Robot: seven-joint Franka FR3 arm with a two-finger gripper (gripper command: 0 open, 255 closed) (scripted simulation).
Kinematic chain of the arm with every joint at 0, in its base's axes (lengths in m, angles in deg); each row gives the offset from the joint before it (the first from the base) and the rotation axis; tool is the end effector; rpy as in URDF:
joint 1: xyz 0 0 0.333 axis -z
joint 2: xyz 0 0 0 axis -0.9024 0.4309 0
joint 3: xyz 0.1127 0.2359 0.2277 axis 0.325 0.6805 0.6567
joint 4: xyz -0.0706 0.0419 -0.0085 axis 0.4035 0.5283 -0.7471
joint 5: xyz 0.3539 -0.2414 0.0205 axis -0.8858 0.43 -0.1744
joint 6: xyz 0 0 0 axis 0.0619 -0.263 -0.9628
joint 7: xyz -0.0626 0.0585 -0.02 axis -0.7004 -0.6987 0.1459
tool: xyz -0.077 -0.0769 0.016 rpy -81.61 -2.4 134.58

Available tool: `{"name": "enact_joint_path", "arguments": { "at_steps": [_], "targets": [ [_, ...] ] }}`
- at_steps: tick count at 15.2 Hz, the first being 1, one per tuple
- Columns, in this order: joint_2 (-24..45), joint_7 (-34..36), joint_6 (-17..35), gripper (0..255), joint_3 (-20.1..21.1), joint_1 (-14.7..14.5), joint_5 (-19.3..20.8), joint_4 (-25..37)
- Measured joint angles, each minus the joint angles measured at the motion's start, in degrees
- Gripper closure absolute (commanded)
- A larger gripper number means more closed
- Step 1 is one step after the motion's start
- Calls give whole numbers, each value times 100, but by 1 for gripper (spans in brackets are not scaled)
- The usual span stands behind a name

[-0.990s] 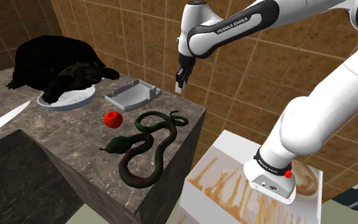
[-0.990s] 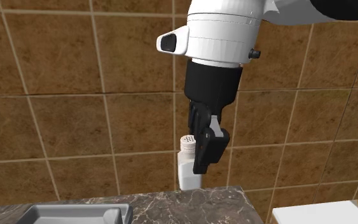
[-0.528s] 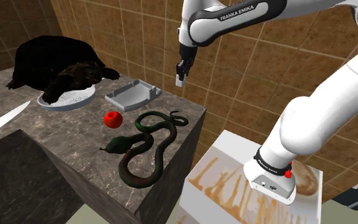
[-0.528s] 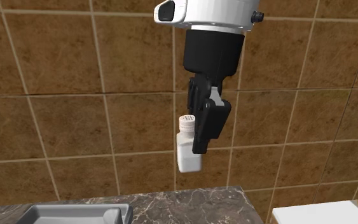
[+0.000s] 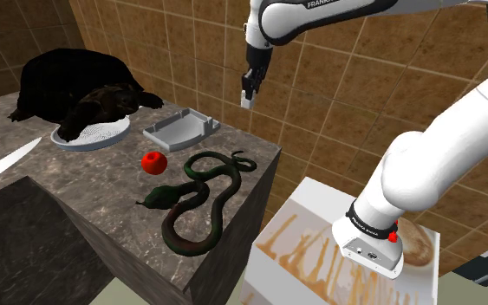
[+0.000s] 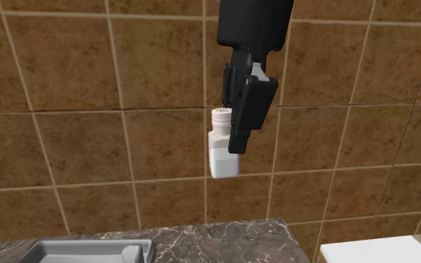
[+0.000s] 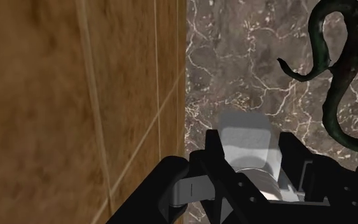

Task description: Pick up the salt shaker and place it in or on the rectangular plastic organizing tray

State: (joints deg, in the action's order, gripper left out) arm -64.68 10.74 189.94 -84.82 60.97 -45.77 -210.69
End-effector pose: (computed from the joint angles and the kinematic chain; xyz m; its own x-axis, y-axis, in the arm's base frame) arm 0.5065 -0.0010 0.5129 0.9837 0.1563 0.0893 0.1464 -0.9832 0.1088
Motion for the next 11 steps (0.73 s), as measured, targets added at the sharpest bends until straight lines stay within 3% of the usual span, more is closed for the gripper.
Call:
{"name": "enact_joint_path", "arguments": {
  "at_steps": [3,11],
  "targets": [
    [220,110,-117,255,82,-54,-23,324],
    [1654,640,-529,255,407,-308,-27,2109]
  ]
}}
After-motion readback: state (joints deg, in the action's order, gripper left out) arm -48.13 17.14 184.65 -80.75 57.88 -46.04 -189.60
